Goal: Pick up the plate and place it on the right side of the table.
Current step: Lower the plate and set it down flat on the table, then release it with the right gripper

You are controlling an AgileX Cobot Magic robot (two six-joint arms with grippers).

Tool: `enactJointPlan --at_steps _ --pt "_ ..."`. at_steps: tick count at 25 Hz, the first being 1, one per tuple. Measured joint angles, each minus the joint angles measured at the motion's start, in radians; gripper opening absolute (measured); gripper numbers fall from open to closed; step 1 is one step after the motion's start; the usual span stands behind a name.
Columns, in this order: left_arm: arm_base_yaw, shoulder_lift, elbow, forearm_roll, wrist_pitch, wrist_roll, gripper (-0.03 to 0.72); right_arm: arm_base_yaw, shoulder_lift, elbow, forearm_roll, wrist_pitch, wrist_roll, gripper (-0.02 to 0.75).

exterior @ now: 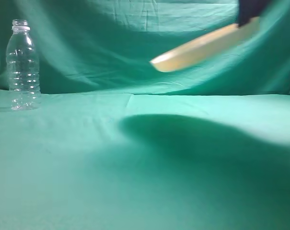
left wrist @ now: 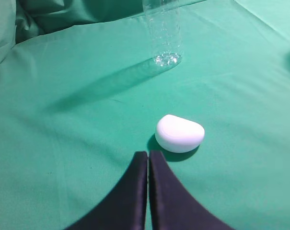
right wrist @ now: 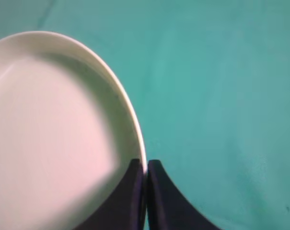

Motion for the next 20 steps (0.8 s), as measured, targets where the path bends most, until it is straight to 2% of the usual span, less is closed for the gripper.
enactJointPlan --at_steps 3,10,15,20 --pt "0.0 0.0 0.0 0.0 0.0 0.0 0.0 -0.104 -0.078 0.129 -0.003 -0.023 0.0 0.0" --pt "0.0 0.0 0.0 0.0 0.0 0.0 0.0 -0.289 -0.201 0.435 -0.002 -0.172 -0.004 0.0" --pt "0.0 0.0 0.0 0.0 0.0 0.0 0.0 -0.346 -0.206 0.573 -0.002 -0.265 -0.03 0.0" --pt "0.0 0.0 0.0 0.0 0.0 0.0 0.0 -0.347 -0.204 0.649 -0.002 -0.381 -0.034 0.0"
